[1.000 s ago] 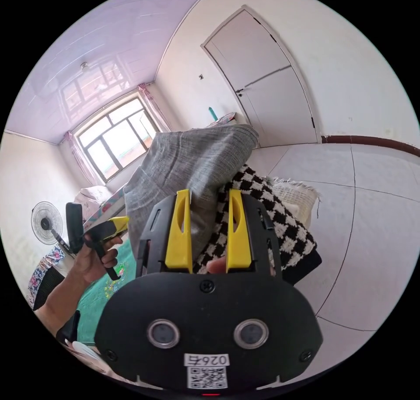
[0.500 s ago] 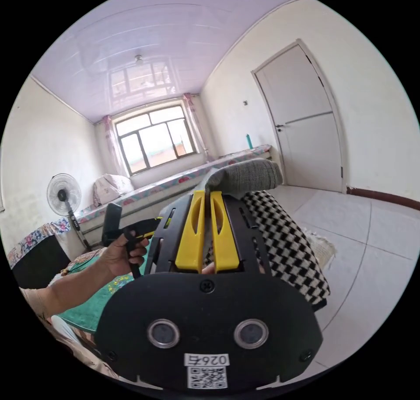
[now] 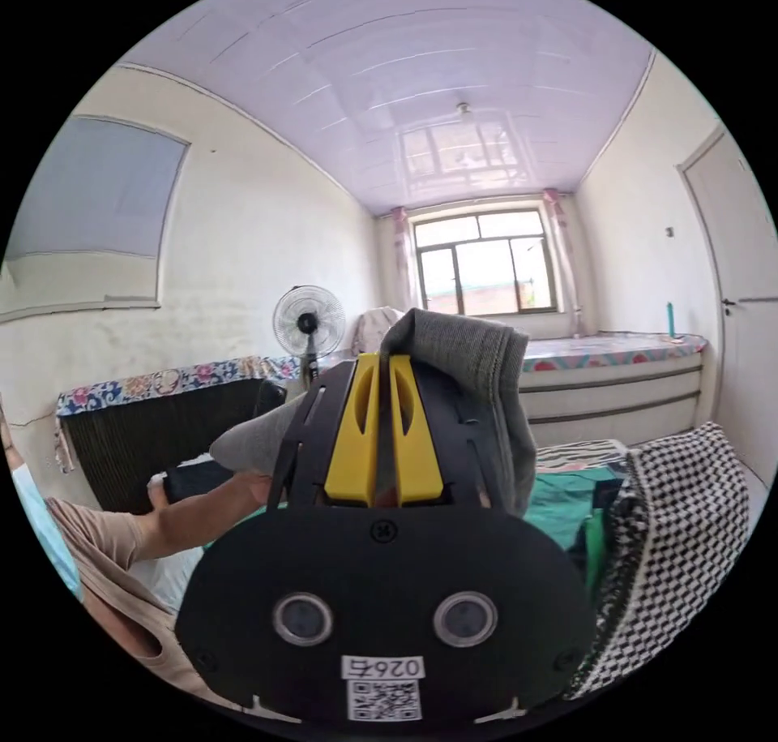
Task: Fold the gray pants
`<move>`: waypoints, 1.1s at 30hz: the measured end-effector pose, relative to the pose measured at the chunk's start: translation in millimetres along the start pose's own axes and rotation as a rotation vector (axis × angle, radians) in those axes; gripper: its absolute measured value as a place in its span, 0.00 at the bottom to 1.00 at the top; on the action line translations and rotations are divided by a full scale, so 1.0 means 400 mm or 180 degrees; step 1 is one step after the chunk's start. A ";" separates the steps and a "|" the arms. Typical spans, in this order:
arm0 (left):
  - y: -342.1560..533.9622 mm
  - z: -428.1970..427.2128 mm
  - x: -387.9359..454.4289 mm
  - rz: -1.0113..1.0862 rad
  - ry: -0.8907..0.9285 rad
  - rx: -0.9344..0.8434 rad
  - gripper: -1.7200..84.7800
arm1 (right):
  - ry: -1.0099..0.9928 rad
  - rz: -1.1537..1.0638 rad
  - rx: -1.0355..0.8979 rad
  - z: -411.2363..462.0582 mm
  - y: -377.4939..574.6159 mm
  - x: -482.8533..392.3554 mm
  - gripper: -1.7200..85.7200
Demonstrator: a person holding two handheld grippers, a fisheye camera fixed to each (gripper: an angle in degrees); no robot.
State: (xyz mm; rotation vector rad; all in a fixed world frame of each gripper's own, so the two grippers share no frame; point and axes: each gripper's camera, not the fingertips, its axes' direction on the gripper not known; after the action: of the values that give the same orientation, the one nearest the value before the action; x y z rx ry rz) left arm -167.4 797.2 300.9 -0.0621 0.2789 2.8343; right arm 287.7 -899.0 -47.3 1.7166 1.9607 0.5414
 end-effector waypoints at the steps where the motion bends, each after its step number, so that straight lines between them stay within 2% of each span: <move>1: 0.036 -0.118 0.014 0.0018 -0.0163 0.0112 0.04 | -0.0104 0.0008 -0.0034 0.031 0.017 -0.020 0.00; 5: 0.180 -0.460 0.094 0.0364 -0.0960 0.0389 0.04 | -0.0740 0.0031 -0.0255 0.256 0.174 -0.144 0.00; 8: 0.332 -0.598 0.064 0.0260 -0.1415 0.0290 0.05 | -0.0853 0.0075 -0.0553 0.435 0.362 -0.184 0.00; 10: 0.432 -0.648 -0.017 -0.0049 -0.1650 0.0011 0.06 | -0.0733 0.0079 -0.0958 0.569 0.510 -0.173 0.00; 12: 0.542 -0.680 -0.136 -0.0513 -0.1836 -0.0428 0.06 | -0.0631 0.0227 -0.1838 0.798 0.762 -0.110 0.01; 14: 0.710 -0.716 -0.304 -0.1199 -0.1766 -0.0931 0.07 | -0.0534 0.0405 -0.2442 0.955 0.974 -0.042 0.01; 15: 0.748 -0.726 -0.335 -0.1292 -0.1581 -0.0959 0.07 | -0.0383 0.0469 -0.2780 1.033 1.100 -0.001 0.02; 17: 0.855 -0.778 -0.404 -0.1680 -0.0802 -0.0478 0.07 | -0.0237 0.0381 -0.3044 1.095 1.219 0.043 0.02; 19: 0.860 -0.802 -0.401 -0.1607 -0.0739 -0.0374 0.07 | -0.0193 0.0235 -0.2984 1.113 1.258 0.073 0.03; 23: 0.829 -0.808 -0.339 -0.0831 -0.1092 -0.1271 0.06 | -0.0058 -0.0248 -0.2744 1.136 1.308 0.119 0.03; 27: 0.865 -0.855 -0.323 -0.0774 -0.0817 -0.1543 0.02 | 0.0125 -0.0767 -0.2799 1.179 1.416 0.176 0.03; 30: 0.894 -0.944 -0.320 -0.0937 -0.0543 -0.1320 0.01 | 0.0147 -0.0687 -0.2847 1.207 1.463 0.301 0.02; 33: 0.907 -1.099 -0.280 -0.0831 -0.0800 -0.0510 0.01 | 0.0160 -0.0315 -0.2647 1.191 1.466 0.472 0.01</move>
State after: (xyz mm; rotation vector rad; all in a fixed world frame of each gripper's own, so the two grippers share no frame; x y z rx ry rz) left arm -159.6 338.5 -55.2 0.2079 -0.0117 2.5633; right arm 1019.1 -638.7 -109.8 1.0748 1.4991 1.1638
